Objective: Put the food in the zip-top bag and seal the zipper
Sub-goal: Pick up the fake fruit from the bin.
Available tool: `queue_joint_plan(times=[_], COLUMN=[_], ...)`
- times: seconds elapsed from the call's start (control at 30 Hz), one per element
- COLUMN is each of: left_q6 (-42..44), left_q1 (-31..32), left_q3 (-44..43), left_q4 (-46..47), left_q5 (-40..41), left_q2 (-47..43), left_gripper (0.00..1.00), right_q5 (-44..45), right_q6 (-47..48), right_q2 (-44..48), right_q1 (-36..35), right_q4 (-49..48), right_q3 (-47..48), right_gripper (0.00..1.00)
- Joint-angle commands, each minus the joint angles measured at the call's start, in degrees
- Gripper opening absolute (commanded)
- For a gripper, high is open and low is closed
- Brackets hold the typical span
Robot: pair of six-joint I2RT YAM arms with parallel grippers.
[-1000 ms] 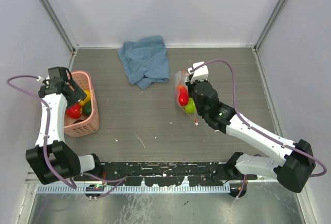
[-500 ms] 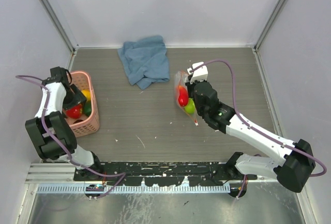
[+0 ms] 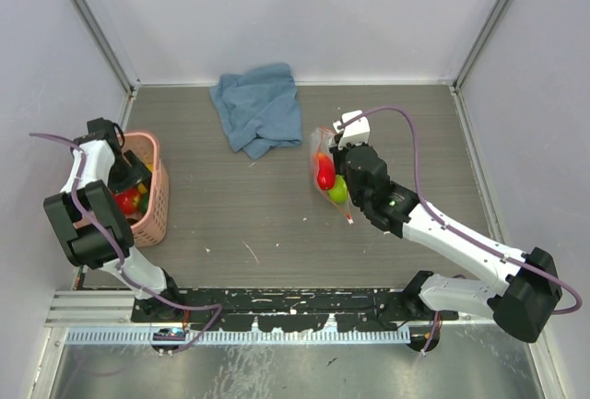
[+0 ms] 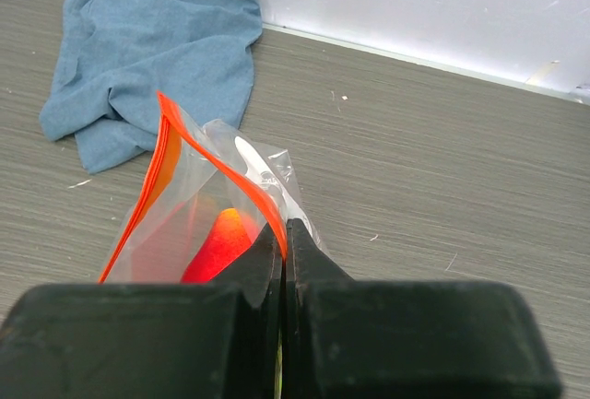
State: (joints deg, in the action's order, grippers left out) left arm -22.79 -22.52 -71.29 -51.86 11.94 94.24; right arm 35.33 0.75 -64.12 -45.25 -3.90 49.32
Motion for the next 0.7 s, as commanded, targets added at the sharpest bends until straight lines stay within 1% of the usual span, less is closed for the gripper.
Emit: queue_joint_plan(times=[0.0, 0.13, 0.23, 0.47, 0.53, 0.67], left_q6=[1.23, 1.25, 1.2, 0.99, 0.86, 0.35], left_q1=[-0.59, -0.61, -0.6, -0.55, -0.22, 0.73], left_q3=[-0.71, -0.76, -0.24, 1.25, 1.63, 3.29], left_q4=[-1.14, -1.61, -0.76, 1.11, 1.9, 4.26], left_q5=[-1.97, -3.44, -4.35, -5.67, -5.22, -3.91], left_q2=[1.51, 1.89, 0.46, -3.14, -5.05, -10.22], left_gripper=[0.97, 0.97, 0.95, 0.88, 0.84, 0.84], right_q5=[-0.26, -0.09, -0.26, -0.47, -0.44, -0.44], right_q6=[-0.84, -0.83, -0.93, -1.06, -1.1, -1.02], right_q2=[0.36, 0.61, 0.69, 0.57, 0.52, 0.4], right_q1=[0.17, 0.1, 0.16, 0.12, 0.17, 0.09], right_q4=[-2.59, -2.6, -2.69, -2.61, -2.75, -2.75], right_q3=[0.96, 0.9, 0.83, 0.83, 0.83, 0.78], right_gripper=[0.0, 0.0, 0.0, 0.0, 0.0, 0.0])
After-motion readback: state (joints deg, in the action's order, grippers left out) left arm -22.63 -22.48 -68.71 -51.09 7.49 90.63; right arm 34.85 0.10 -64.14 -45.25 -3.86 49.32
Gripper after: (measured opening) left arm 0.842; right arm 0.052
